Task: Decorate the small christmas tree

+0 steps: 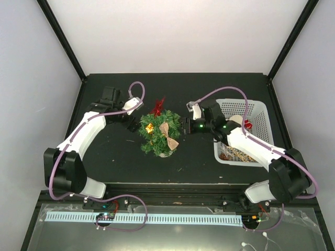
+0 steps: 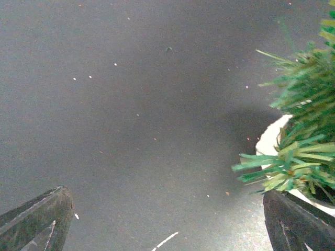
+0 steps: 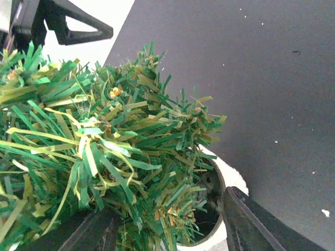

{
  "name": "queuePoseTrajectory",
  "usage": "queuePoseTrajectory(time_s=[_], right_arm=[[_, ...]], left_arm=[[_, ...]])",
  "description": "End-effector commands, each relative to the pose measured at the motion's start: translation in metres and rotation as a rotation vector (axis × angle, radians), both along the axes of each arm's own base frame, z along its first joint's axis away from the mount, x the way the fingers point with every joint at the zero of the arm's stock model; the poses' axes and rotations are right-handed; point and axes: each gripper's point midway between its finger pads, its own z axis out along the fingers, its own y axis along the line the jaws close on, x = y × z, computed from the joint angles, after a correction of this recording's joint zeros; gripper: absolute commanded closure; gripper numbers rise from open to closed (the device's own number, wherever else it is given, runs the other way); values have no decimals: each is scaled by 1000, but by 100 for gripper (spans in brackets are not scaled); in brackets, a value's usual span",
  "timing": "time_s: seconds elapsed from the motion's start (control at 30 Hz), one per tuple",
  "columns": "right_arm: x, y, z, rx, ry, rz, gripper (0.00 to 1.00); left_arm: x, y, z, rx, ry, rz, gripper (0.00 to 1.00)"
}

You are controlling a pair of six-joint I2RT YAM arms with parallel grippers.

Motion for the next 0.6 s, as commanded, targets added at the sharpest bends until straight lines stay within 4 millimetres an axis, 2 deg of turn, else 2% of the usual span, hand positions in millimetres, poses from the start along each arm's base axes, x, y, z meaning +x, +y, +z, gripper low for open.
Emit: queuePoseTrajectory(time_s=[0.0,0.27,0.57], right_arm=[[-13,4,11,39,-21,25,45],[-41,7,8,52,-3,46,46],[-76,16,-12,34,39,82,47]], left_arm=[[22,-2,21,-4,-65,18,1],[38,-6,28,-11,-61,19,1],[43,2,27,28,-77,50,1]])
